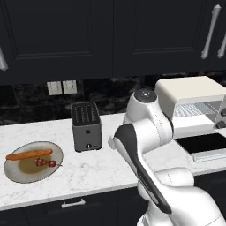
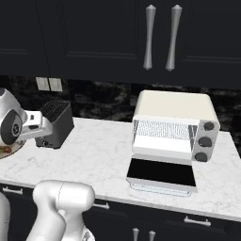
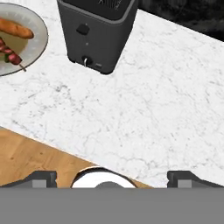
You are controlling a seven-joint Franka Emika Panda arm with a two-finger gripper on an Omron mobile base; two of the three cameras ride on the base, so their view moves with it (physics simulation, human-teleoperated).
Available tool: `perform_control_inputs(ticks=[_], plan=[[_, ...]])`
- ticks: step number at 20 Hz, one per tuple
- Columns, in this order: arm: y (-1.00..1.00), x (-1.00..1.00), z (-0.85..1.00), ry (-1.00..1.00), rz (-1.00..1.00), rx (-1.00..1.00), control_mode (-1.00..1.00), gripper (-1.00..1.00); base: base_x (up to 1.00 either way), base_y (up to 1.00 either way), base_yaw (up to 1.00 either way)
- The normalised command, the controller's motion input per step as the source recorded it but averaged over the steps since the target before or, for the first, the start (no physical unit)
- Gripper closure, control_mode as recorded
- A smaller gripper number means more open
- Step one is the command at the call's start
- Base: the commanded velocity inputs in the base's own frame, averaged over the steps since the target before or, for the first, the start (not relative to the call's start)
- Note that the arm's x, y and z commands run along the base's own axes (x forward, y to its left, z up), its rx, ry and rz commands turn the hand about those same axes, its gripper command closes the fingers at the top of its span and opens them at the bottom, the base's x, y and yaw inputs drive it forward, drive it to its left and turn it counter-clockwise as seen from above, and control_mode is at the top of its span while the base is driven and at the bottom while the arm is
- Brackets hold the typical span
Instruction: Pick up the kebab skewer and baguette bread, and place them inside the toaster oven. Close the toaster oven door and start by setting the timer.
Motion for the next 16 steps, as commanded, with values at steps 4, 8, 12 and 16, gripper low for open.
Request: perform_control_inputs(ticks=[4,8,12,16], plan=[[-0.86,-0.24,-0.24,-0.13,0.06,0.0,-1.0,-1.0,0.0,0.0,0.0],[-1.0,0.0,-0.2,-0.28,0.05,0.0,-1.0,-1.0,0.0,0.0,0.0],[-1.0,0.0,-0.21,-0.4,0.06,0.07,-1.0,-1.0,0.0,0.0,0.0],[-1.0,0.2,-0.03,-0.39,0.07,0.27,-1.0,-1.0,0.0,0.0,0.0]])
